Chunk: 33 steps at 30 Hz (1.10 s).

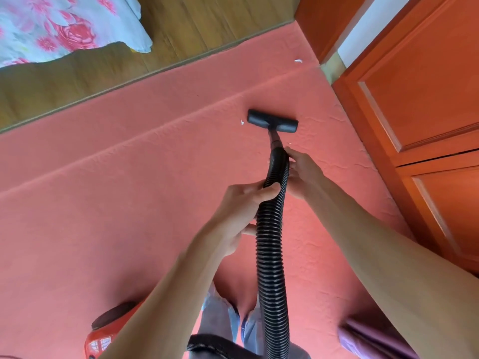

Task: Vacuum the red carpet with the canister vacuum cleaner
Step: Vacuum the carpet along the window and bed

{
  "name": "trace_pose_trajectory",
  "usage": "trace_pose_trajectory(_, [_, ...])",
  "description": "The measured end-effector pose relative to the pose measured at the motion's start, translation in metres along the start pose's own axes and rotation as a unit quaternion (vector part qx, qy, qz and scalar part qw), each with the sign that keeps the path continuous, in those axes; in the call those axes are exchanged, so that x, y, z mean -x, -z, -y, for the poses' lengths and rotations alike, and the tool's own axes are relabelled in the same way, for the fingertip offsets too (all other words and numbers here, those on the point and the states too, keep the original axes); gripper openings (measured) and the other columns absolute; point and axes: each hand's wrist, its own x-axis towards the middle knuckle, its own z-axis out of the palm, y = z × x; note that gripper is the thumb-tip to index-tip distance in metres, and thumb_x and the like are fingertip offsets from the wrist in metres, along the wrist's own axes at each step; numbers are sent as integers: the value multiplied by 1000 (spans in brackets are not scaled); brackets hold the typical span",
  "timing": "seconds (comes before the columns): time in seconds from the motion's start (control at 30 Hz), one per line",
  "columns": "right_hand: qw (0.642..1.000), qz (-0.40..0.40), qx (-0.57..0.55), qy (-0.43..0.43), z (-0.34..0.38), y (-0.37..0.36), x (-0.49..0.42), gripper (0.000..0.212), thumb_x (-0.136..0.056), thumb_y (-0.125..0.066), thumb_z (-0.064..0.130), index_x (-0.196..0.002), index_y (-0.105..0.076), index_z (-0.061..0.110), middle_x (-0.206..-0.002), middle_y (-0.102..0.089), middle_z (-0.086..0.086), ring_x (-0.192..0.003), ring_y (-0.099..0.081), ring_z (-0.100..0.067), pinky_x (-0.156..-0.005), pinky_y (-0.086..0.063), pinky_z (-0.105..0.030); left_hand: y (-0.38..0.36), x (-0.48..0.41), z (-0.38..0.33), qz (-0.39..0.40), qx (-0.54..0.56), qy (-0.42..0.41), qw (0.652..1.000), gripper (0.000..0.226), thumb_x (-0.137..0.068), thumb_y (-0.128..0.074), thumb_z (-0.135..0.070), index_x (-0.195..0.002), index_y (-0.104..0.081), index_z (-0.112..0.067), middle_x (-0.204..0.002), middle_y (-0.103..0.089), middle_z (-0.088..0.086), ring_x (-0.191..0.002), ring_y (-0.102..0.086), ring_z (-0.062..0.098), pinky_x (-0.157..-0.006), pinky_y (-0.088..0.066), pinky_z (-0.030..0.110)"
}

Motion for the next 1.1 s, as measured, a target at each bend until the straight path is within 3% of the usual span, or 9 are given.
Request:
trace_pose_trajectory(0.13, [997, 31, -71, 14, -23, -16, 27, 58, -89, -62, 25, -137, -50, -4, -100, -55, -14, -72, -56, -20, -56, -52, -25, 29, 45, -8, 34, 35, -20, 999, 21, -86, -74, -32, -102, -80, -20, -83, -69, 16, -69, -67, 31, -76, -58, 59])
trace_pose_trajectory(0.3, [995, 52, -89, -7, -54, -42, 58, 84, -71, -72, 27, -142, -42, -6, -112, -55, -20, -94, -56, -28, -63, -56, -29, 63, 88, -17, 50, 17, -21, 998, 25, -81, -74, -33, -100, -81, -17, -88, -72, 21, -72, -70, 35, -82, -55, 66])
trace_pose_trajectory(0.43, [992, 49, -106, -38, -68, -59, 69, 60, -86, -66, 19, -137, -47, -6, -106, -56, -20, -79, -59, -26, -56, -55, -30, 87, 101, -18, 38, 31, -11, 999, 26, -78, -73, -32, -99, -81, -19, -101, -71, 30, -74, -70, 37, -77, -58, 61])
trace_pose_trajectory(0.53, [995, 46, -81, -41, -67, -69, 67, 51, -89, -66, 19, -132, -52, -6, -87, -56, -14, -68, -57, -23, -53, -54, -29, 96, 96, -12, 35, 61, 0, 998, 26, -80, -73, -31, -101, -80, -17, -105, -69, 32, -74, -69, 38, -73, -60, 56])
trace_pose_trajectory(0.73, [999, 33, -13, -24, -48, -88, 48, 25, -96, -57, 16, -113, -53, -1, -82, -55, -11, -68, -53, -20, -45, -51, -21, 96, 56, -6, 4, 91, 11, 996, 26, -87, -72, -31, -100, -79, -10, -92, -73, 21, -72, -69, 35, -69, -61, 51])
trace_pose_trajectory(0.8, [1000, 20, 15, -17, -41, -95, 35, 24, -98, -56, 18, -112, -53, -1, -83, -54, -10, -69, -51, -20, -42, -47, -19, 92, 38, -6, -13, 90, 13, 996, 26, -89, -72, -32, -103, -78, -11, -94, -74, 21, -73, -71, 34, -74, -62, 54])
trace_pose_trajectory(0.93, [999, 6, 36, -19, -35, -105, 16, 26, -98, -57, 25, -108, -57, 0, -91, -56, -11, -74, -51, -19, -61, -49, -28, 93, 16, -11, -26, 87, 11, 996, 31, -89, -71, -34, -112, -75, -13, -104, -75, 21, -75, -72, 32, -81, -61, 53])
trace_pose_trajectory(1.03, [1000, -13, -6, 2, -37, -107, 16, 40, -95, -61, 21, -126, -52, -3, -97, -57, -14, -74, -55, -20, -48, -49, -24, 105, 17, -14, -6, 75, 21, 997, 29, -88, -72, -34, -108, -76, -13, -104, -75, 22, -73, -69, 31, -74, -61, 46])
trace_pose_trajectory(1.1, [998, -9, -56, 22, -40, -102, 22, 39, -95, -60, 17, -126, -50, -4, -93, -56, -15, -71, -55, -20, -48, -50, -25, 114, 24, -16, 18, 73, 27, 997, 30, -86, -73, -34, -107, -77, -13, -102, -75, 22, -71, -67, 30, -64, -60, 40])
